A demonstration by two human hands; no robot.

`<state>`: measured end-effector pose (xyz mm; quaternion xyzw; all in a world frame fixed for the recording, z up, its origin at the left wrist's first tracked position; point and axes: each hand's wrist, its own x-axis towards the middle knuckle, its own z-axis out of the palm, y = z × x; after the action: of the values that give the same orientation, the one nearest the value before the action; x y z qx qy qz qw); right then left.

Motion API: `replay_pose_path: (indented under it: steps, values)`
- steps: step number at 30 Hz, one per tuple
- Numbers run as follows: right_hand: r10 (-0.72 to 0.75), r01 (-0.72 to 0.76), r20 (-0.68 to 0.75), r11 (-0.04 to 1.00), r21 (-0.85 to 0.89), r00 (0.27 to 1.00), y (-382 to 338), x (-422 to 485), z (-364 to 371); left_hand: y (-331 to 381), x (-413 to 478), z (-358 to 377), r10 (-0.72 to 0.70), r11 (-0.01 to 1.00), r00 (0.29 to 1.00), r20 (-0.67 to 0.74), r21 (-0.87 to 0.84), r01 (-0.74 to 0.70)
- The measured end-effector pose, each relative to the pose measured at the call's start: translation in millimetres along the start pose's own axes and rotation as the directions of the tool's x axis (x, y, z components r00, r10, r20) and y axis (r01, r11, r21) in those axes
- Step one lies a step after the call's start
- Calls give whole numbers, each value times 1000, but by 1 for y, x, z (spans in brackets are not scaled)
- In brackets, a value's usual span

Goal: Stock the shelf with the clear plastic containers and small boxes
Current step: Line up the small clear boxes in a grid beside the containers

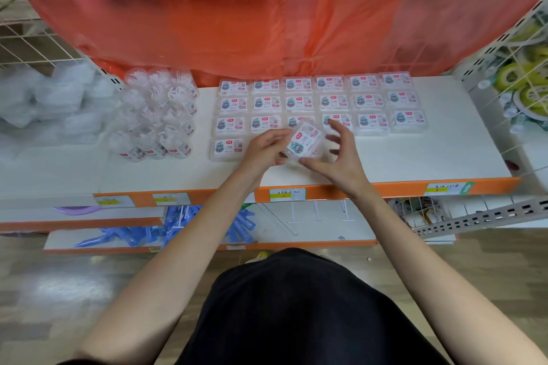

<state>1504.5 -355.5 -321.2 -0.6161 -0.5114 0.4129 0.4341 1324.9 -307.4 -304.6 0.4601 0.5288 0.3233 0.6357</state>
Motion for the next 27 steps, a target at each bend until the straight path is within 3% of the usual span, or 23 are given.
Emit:
replay_pose_path:
  steps: [2,4,7,10,12,15,18,20,27]
  values:
    - [-194,201,59,964,-174,979,4,2,-10,-2,3,-1,22,997,1000,4,67,-22]
    - [-269,307,166,906,-291,949,4,6,-15,-5,6,0,21,994,1000,18,110,-23]
    - [-286,331,178,880,-339,942,7,8,-16,-6,8,4,19,987,998,59,161,-28]
    - [-305,328,122,866,-377,945,13,6,-19,-3,6,10,134,943,989,57,300,-144]
    - [-300,299,55,882,-364,952,18,4,-23,-8,3,11,283,822,958,46,502,-268]
    - [-284,236,-91,906,-352,955,28,2,-30,-34,3,7,477,437,870,123,826,-356]
    - [-229,135,-225,920,-368,947,39,0,-38,-60,0,9,510,224,827,235,892,-391]
    - [-179,65,-269,921,-385,946,47,-1,-41,-73,0,12,492,164,830,264,908,-386]
    - [-107,-17,-216,864,-503,971,63,1,-37,-86,1,13,413,126,872,261,933,-338]
